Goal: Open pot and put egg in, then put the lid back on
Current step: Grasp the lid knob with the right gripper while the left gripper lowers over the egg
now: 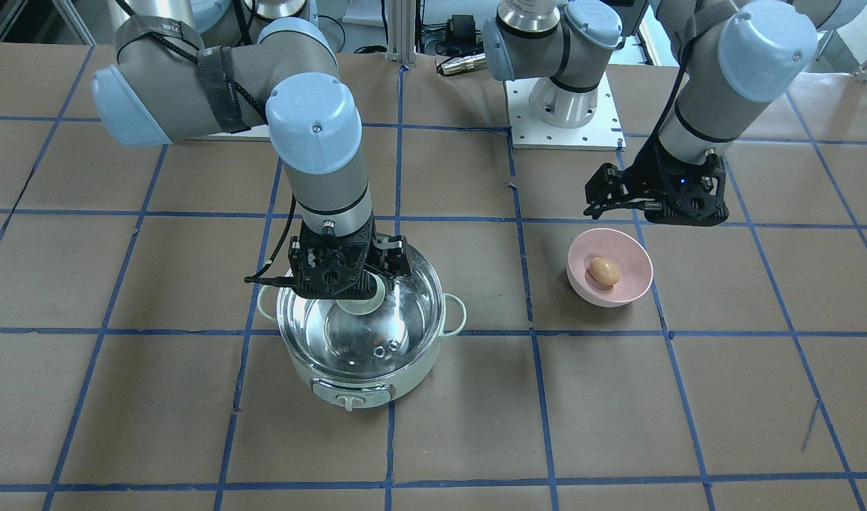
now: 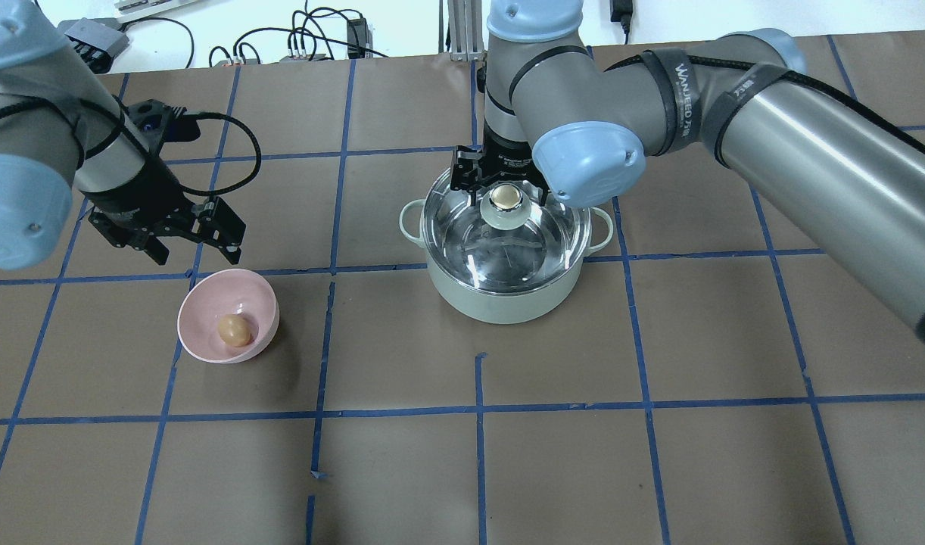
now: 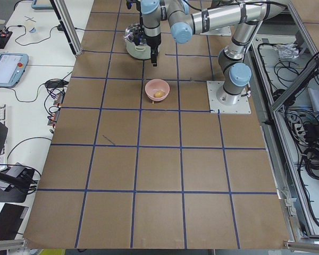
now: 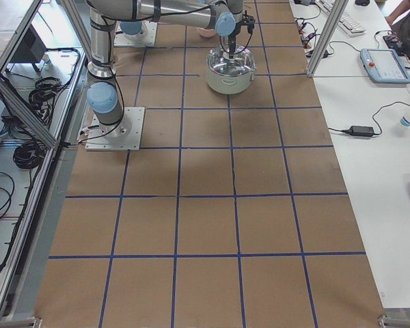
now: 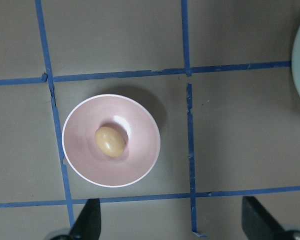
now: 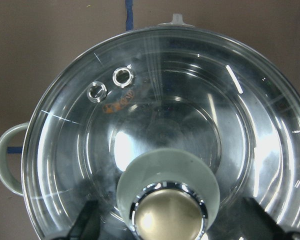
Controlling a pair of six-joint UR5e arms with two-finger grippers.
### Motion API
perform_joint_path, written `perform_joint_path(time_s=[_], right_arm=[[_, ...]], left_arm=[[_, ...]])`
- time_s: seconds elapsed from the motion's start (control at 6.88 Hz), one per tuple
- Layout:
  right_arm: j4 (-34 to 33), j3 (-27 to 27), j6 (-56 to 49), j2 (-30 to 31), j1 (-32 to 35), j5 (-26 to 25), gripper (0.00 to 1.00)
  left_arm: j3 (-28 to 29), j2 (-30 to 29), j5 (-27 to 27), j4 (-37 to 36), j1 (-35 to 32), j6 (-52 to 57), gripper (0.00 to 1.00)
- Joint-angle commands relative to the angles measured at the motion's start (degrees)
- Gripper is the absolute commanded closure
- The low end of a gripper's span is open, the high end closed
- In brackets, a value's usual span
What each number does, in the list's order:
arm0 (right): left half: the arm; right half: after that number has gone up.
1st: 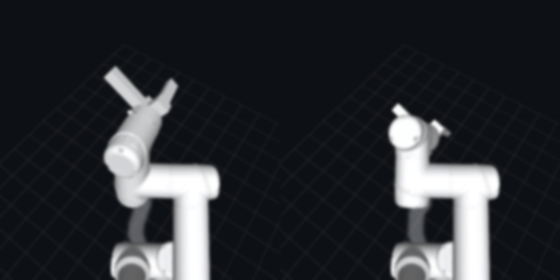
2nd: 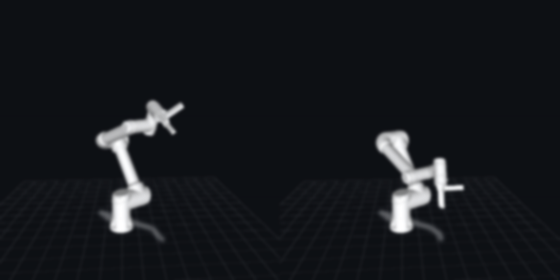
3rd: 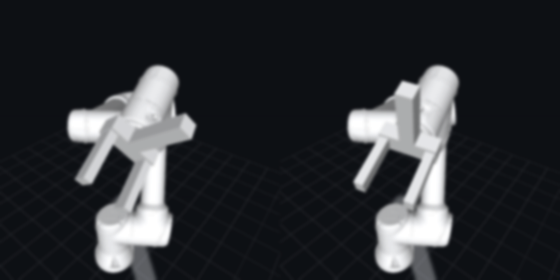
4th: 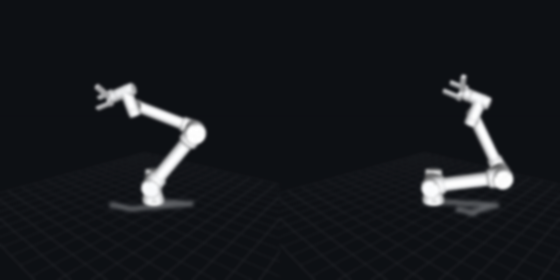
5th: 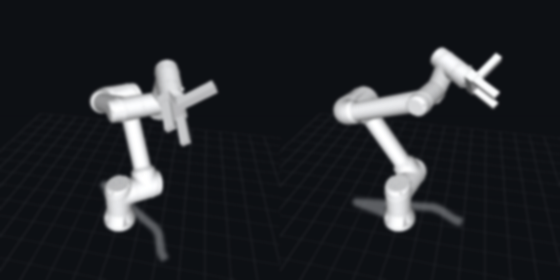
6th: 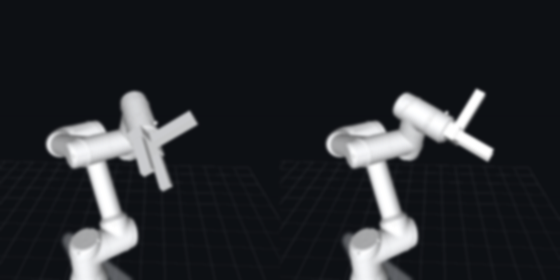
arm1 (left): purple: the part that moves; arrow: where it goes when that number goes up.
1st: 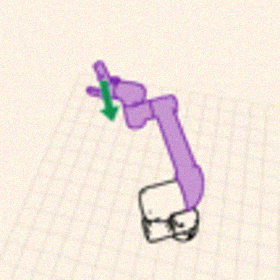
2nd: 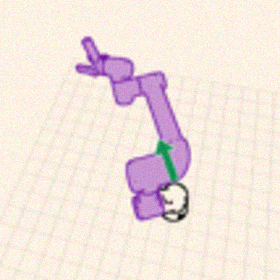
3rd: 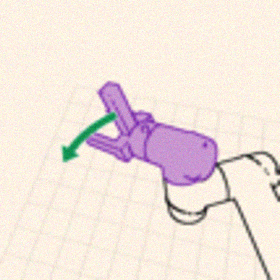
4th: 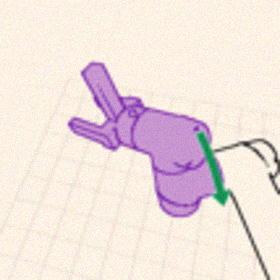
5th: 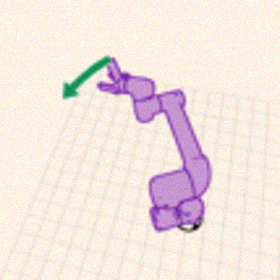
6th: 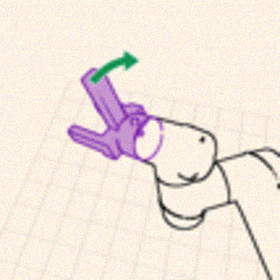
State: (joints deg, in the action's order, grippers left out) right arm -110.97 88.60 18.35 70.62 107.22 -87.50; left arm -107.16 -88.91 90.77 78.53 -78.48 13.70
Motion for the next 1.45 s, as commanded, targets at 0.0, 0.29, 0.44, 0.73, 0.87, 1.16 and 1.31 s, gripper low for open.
perform_joint_path(time_s=[0.0,0.29,0.44,0.73,0.87,1.16,1.31], right_arm=[[-0.1,0.0,-0.2,-0.1,-0.1,0.0,0.11],[-0.1,0.1,-0.1,-0.1,0.0,0.0,0.29],[-0.1,0.2,-0.1,-0.1,0.0,0.0,0.36],[-0.1,0.2,-0.3,-0.1,0.0,-0.1,0.42],[-0.1,0.1,-0.6,-0.1,0.0,-0.2,0.44],[-0.1,-0.4,-0.7,0.0,-0.1,-0.5,0.47],[0.1,-0.4,-0.8,0.5,-0.2,-0.5,0.47]], left_arm=[[-8.3,-3.9,0.2,-13.3,1.7,1.2,0.00],[-12.3,-5.4,0.3,-19.3,1.7,1.2,0.00],[-14.6,-5.7,0.2,-22.5,2.4,1.4,0.00],[-16.0,-6.4,-0.2,-23.9,4.3,3.4,0.00],[-17.5,-7.0,0.0,-26.3,4.4,3.4,0.00],[-19.0,-7.8,0.0,-27.1,4.5,3.4,0.00],[-19.0,-8.3,0.0,-27.1,4.5,3.4,0.00]])
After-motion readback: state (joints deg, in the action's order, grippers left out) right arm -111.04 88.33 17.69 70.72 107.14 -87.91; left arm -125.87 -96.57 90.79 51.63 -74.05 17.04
